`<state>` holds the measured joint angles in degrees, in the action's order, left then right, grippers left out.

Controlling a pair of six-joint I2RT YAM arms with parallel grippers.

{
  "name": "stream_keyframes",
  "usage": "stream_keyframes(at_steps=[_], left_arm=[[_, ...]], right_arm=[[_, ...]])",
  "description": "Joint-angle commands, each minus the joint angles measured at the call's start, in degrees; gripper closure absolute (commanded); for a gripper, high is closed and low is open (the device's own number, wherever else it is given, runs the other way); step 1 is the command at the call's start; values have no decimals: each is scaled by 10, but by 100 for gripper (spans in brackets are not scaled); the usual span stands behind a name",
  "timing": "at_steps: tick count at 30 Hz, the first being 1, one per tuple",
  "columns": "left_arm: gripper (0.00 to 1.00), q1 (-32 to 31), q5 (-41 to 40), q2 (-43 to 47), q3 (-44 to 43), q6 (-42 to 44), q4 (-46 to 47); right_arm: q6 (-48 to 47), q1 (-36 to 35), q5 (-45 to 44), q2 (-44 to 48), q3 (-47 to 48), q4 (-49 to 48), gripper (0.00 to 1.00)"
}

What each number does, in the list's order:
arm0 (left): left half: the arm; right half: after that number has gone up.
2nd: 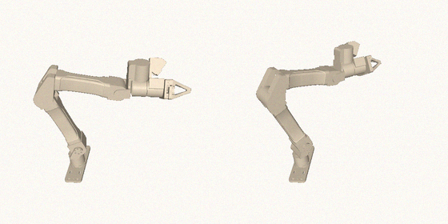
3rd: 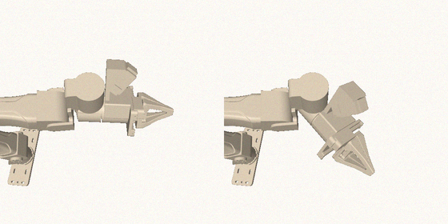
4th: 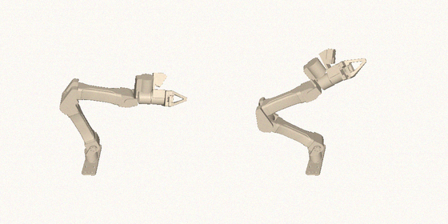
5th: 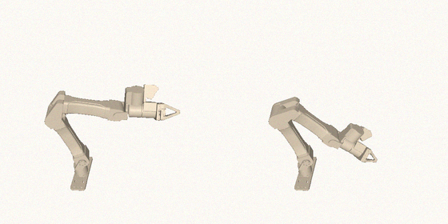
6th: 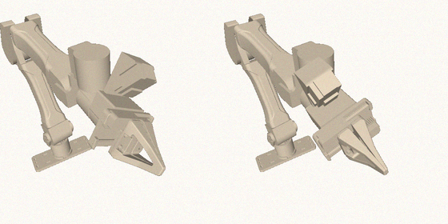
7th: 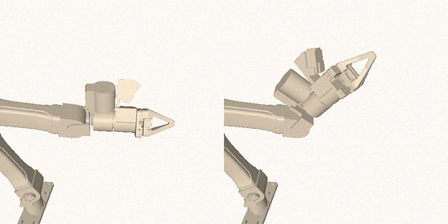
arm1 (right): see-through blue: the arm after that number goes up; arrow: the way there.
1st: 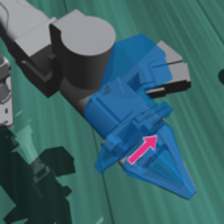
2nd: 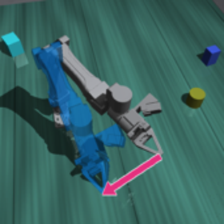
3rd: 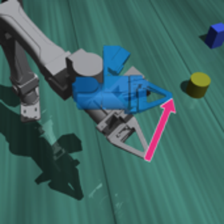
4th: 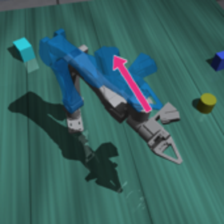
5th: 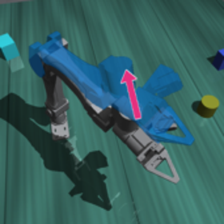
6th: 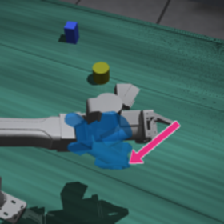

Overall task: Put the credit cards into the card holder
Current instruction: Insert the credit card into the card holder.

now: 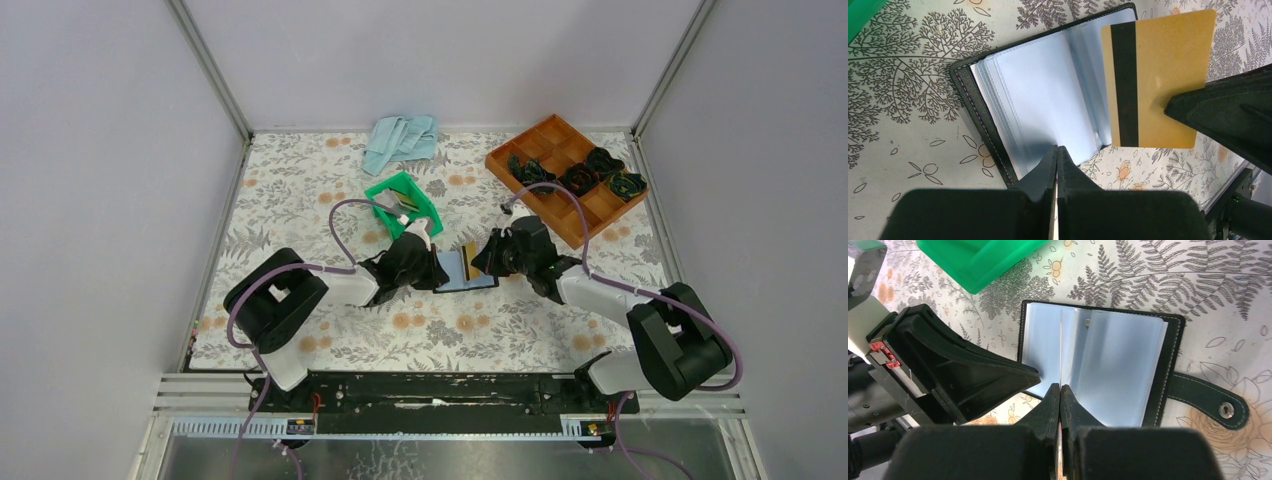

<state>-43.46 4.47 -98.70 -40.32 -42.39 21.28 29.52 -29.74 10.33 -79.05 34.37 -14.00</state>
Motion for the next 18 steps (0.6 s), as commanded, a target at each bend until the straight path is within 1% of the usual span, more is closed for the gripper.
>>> stream_keyframes(at_steps=[1, 9, 18], left_arm=[[100, -3, -20, -9, -3, 19, -1], [100, -4, -21, -8, 0, 20, -1], [100, -4, -21, -9, 1, 20, 0]], right_arm=[[28, 12, 49, -14, -12, -68, 100], [51, 28, 72, -39, -38, -118, 100], [62, 38, 84, -53, -52, -144, 100]])
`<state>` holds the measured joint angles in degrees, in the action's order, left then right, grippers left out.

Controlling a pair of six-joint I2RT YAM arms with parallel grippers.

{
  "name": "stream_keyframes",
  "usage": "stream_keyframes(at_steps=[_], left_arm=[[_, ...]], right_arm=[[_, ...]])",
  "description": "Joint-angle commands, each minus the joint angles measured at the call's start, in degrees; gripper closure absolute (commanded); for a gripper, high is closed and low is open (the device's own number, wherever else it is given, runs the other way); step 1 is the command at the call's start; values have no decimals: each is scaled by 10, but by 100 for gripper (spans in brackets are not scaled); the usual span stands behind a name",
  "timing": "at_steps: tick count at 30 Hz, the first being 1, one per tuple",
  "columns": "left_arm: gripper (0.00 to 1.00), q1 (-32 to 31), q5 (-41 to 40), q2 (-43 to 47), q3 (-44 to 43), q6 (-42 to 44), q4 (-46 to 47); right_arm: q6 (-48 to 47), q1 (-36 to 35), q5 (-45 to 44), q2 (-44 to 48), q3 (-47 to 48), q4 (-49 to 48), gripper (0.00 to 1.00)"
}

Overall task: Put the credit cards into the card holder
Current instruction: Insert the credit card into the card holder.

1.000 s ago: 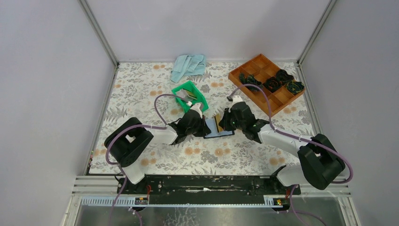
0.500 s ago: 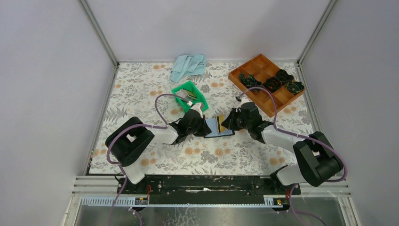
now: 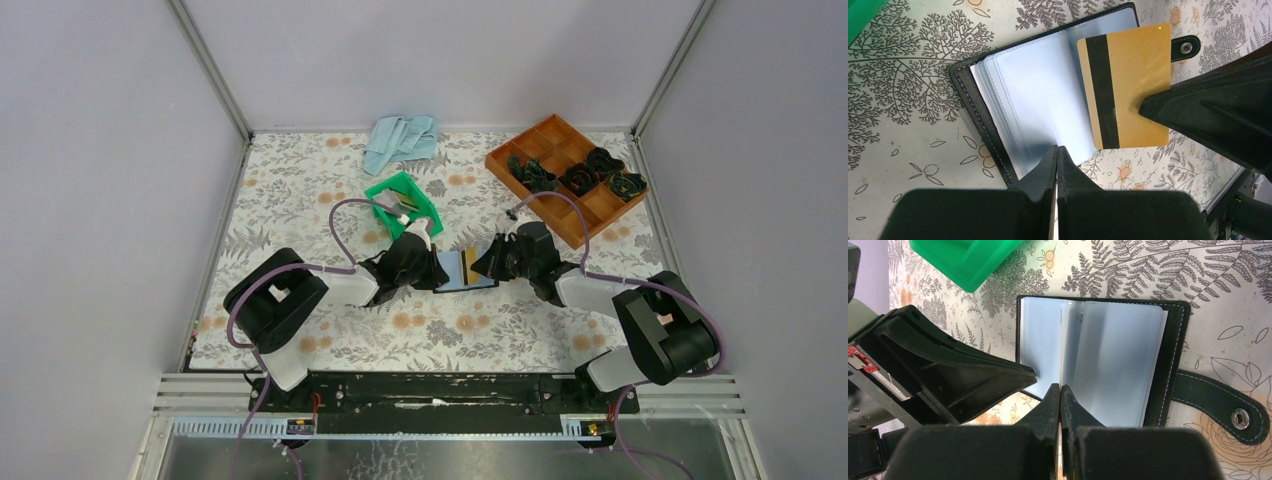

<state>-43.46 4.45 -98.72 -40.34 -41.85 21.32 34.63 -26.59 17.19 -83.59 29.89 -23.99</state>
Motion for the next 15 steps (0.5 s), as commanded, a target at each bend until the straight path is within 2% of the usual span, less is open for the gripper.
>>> stream_keyframes(at_steps=[1, 15], left_arm=[[100, -3, -22, -9, 2, 15, -1], [100, -3, -23, -11, 4, 14, 0]], right_arm=[[13, 8, 18, -10, -9, -48, 100], [34, 26, 42, -35, -34, -91, 100]])
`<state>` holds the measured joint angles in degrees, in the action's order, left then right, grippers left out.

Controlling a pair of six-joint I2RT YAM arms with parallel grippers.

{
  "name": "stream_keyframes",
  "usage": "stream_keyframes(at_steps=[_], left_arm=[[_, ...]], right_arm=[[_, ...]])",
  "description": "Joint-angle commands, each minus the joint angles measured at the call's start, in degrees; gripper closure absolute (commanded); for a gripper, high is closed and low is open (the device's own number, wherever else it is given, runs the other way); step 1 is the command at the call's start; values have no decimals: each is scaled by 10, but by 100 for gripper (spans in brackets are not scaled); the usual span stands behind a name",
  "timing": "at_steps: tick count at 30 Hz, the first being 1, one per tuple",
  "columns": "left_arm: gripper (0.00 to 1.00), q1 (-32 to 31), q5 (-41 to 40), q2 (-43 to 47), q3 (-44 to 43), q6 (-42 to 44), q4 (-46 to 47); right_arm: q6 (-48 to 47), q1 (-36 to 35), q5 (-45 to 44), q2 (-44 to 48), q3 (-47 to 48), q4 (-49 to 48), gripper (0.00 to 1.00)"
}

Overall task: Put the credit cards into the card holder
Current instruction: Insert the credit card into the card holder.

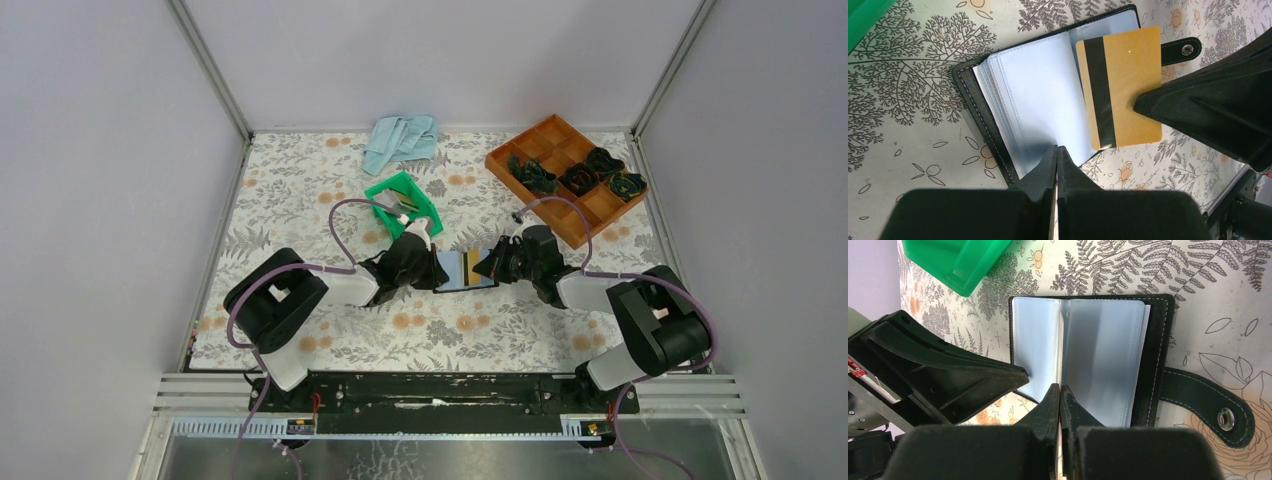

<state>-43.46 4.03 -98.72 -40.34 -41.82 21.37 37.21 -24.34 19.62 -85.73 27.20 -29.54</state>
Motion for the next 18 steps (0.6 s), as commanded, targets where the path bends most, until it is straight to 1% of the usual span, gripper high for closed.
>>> stream_keyframes(at_steps=[1, 10, 18], left_arm=[[100, -4, -19, -11, 4, 14, 0], [100, -3, -20, -10, 4, 15, -1], [100, -3, -28, -8, 8, 23, -12]], right_arm=[[10, 4, 22, -16, -9, -39, 100], [33, 5, 47, -45, -23, -76, 100], [41, 4, 48, -59, -33, -95, 100]])
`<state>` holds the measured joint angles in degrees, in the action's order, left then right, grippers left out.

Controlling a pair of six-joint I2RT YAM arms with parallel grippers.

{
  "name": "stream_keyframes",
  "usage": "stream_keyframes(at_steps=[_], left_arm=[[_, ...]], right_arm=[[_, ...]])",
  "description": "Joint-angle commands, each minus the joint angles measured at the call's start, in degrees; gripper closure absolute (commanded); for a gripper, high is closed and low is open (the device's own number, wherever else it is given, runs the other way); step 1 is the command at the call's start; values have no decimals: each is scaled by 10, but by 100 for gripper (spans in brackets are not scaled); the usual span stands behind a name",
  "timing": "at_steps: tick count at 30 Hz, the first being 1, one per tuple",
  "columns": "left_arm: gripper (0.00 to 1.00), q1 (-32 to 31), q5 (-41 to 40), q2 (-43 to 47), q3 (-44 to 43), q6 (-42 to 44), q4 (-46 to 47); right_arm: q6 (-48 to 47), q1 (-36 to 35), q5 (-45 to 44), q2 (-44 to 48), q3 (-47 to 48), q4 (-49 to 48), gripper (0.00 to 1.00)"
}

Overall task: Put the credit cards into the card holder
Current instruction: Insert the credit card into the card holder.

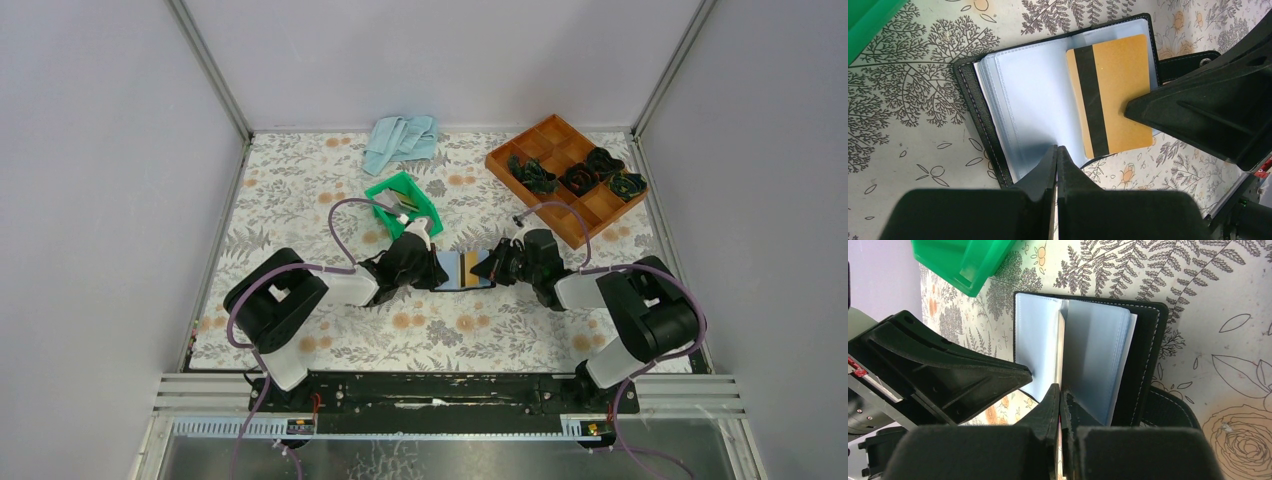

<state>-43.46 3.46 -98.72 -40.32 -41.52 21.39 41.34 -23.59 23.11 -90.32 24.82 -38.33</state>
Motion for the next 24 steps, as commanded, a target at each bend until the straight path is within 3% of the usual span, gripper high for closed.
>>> stream_keyframes(at_steps=[1, 24], left_arm=[[100, -4, -25, -8, 8, 20, -13], [100, -4, -117, 35, 14, 46, -101]], right_arm=[[0, -3, 13, -15, -11, -10, 100], [-20, 4, 23, -46, -11, -23, 100]])
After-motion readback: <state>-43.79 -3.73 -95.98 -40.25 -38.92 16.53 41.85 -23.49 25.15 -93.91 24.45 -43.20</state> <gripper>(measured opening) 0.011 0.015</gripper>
